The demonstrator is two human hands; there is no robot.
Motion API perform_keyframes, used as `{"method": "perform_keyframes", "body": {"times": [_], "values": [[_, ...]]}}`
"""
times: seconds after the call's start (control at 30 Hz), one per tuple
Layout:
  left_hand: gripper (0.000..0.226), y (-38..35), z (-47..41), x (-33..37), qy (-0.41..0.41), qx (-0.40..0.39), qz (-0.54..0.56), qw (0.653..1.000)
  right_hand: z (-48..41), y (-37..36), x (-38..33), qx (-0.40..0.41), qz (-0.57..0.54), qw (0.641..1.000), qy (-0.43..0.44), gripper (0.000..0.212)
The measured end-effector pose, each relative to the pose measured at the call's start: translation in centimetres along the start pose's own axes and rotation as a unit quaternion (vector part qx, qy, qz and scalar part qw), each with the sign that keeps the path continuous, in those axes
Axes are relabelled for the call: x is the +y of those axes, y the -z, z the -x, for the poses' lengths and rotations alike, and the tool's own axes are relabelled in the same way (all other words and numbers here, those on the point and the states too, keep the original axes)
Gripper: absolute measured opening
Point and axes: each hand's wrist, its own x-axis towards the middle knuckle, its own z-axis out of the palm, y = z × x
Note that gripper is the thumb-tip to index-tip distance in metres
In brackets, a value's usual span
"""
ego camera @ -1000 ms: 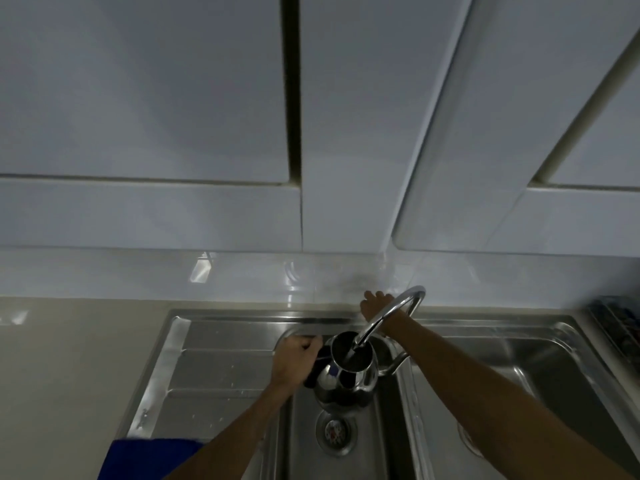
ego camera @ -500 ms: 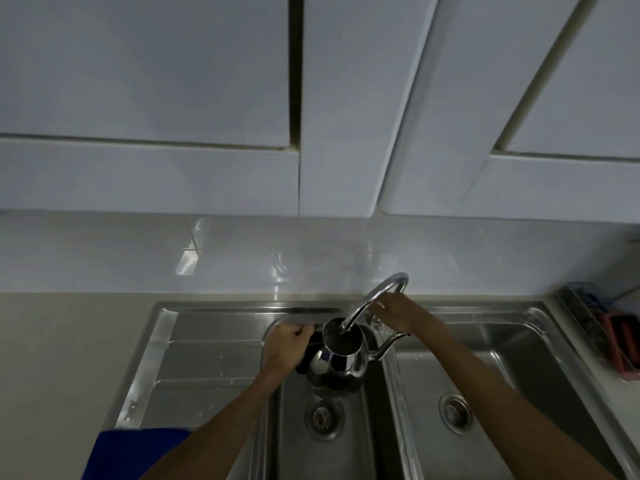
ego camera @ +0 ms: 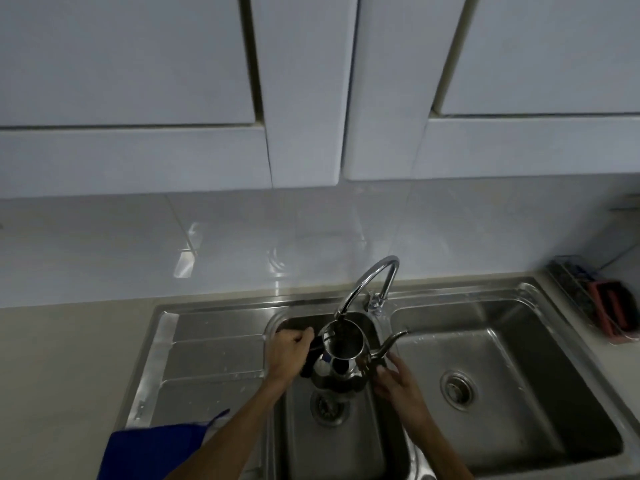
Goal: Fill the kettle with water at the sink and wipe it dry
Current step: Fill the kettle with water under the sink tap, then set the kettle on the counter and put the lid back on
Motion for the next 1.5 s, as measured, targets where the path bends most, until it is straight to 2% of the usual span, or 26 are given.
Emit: {"method": "perform_keyframes", "body": {"times": [0.1, 0.27, 0.37, 0.53, 0.7, 0.83, 1.0, 1.23, 1.5], "values": [[0.064, 0.0, 1.3, -0.7, 0.010, -0.002, -0.001, 1.000, -0.6, -0.7, 1.4, 0.041, -0.008, 0.999, 0.015, 0.023], [0.057, 1.2, 4.0, -0.8, 0.022, 0.006, -0.012, 1.000, 1.2, -1.8, 1.4, 0.057, 0.059, 0.996, 0.032, 0.007], [0.054, 2.5, 5.9, -1.1, 0.032, 0.015, -0.008, 0.999, 2.3, -2.7, 1.0, 0.105, 0.124, 0.984, 0.068, 0.011], [0.058, 7.3, 8.5, -1.4, 0.031, 0.003, 0.035, 0.999, 2.4, -4.0, 4.7, 0.098, 0.182, 0.975, 0.080, 0.034], [0.052, 14.6, 10.4, -1.4, 0.015, 0.014, 0.040, 0.999, 10.2, -11.0, -0.2, 0.124, 0.233, 0.958, 0.110, 0.017], [0.054, 21.6, 12.1, -2.2, 0.004, 0.021, 0.057, 0.998, 14.1, -16.9, -1.3, 0.119, 0.209, 0.961, 0.137, 0.012], [0.060, 31.0, 13.0, -5.0, -0.001, 0.032, 0.058, 0.998, 17.5, -25.8, -0.5, 0.103, 0.144, 0.974, 0.143, 0.015], [0.063, 43.9, 12.5, -10.4, -0.019, 0.050, -0.009, 0.999, 20.2, -38.6, 2.3, 0.094, 0.147, 0.974, 0.142, 0.009], [0.065, 54.4, 11.6, -17.1, 0.000, 0.055, -0.023, 0.998, 21.4, -50.7, 3.9, 0.060, 0.168, 0.974, 0.143, 0.011]]}}
